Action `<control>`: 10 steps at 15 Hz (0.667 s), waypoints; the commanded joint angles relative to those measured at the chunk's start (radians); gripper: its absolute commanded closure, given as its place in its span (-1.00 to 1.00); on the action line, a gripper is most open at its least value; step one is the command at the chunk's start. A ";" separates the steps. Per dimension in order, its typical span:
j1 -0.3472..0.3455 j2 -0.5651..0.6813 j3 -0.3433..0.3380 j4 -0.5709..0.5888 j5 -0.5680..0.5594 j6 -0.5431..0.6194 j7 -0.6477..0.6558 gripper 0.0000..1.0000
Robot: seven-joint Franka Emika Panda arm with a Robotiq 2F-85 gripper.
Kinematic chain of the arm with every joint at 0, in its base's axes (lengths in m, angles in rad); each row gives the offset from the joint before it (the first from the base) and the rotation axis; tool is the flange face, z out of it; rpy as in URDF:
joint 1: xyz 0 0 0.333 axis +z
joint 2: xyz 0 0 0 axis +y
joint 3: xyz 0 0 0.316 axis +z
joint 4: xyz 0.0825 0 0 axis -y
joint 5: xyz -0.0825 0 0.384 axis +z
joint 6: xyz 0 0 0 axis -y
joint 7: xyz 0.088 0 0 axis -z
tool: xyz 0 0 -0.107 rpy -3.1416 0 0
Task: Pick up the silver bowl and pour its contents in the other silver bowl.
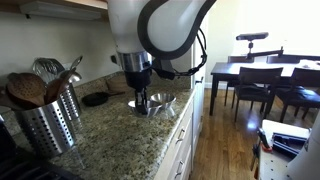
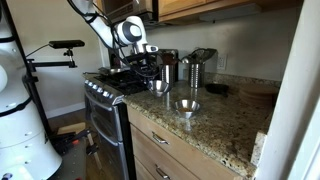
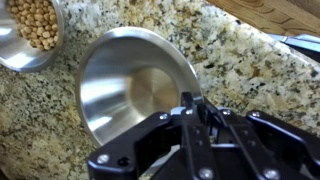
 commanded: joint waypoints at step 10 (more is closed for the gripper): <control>0.055 0.140 -0.013 0.107 -0.110 -0.030 0.097 0.86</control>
